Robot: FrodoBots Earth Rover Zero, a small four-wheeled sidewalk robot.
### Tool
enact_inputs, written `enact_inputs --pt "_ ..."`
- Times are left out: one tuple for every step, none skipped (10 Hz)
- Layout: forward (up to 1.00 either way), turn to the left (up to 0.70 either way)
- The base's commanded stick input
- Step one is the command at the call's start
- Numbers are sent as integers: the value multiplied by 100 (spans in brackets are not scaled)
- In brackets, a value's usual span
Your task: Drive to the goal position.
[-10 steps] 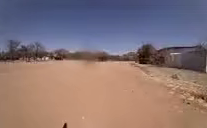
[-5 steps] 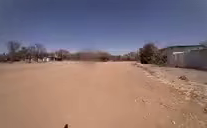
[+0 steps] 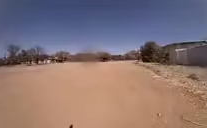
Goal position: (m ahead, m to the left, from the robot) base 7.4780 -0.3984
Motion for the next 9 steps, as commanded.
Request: enact_inputs --pt "100 0" --pt "100 0" --pt "100 0" --pt "100 0" --pt "100 0" --pt "100 0" --pt "100 -3" --pt "100 -16" --pt "100 -26"
